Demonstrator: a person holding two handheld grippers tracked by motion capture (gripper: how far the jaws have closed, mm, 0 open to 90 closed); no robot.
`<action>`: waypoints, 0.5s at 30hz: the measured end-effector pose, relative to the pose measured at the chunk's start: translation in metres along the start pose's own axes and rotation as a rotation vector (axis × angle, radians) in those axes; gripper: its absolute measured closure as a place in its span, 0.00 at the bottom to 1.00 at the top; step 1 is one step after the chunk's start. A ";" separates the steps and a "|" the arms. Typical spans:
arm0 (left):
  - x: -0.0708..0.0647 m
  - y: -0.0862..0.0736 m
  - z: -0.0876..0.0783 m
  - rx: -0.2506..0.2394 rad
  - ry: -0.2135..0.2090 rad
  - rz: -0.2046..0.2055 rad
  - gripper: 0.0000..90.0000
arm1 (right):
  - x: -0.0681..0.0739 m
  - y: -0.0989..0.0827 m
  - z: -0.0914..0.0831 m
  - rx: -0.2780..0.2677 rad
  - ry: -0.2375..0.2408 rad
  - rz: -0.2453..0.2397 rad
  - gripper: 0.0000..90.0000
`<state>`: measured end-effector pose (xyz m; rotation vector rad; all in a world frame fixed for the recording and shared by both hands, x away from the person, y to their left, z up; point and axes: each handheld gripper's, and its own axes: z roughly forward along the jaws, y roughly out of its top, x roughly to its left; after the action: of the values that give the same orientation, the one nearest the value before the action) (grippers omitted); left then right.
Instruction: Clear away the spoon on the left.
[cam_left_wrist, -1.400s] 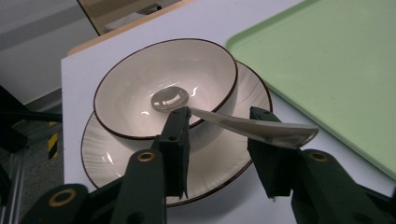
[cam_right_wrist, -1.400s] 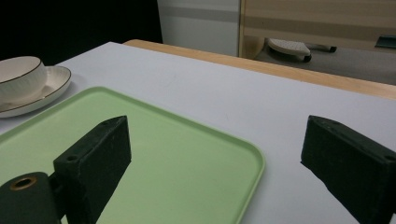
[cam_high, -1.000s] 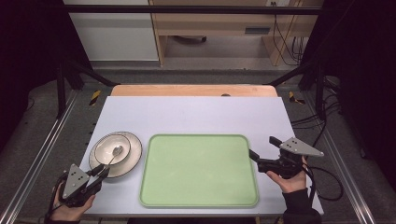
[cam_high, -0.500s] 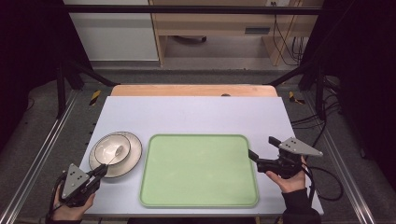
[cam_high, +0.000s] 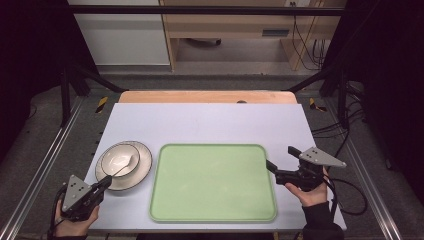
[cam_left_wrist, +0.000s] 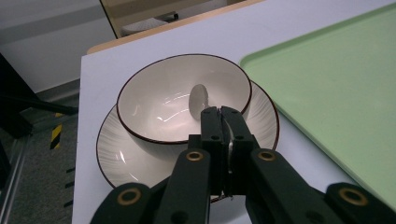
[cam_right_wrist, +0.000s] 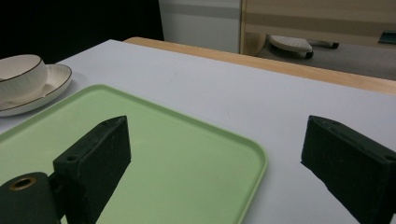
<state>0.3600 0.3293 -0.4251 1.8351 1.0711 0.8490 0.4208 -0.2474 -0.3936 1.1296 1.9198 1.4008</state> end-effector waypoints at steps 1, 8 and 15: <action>0.000 0.000 0.000 0.000 0.000 0.000 0.98 | 0.000 0.000 0.000 0.000 0.000 0.000 0.09; 0.002 0.002 -0.003 -0.013 0.008 -0.045 0.98 | 0.000 0.000 0.000 0.002 0.001 0.005 0.09; 0.004 0.006 -0.010 -0.060 0.017 -0.076 0.98 | 0.000 0.000 -0.001 -0.001 0.002 0.016 0.09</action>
<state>0.3549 0.3340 -0.4147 1.7298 1.1074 0.8443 0.4200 -0.2480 -0.3931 1.1463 1.9149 1.4122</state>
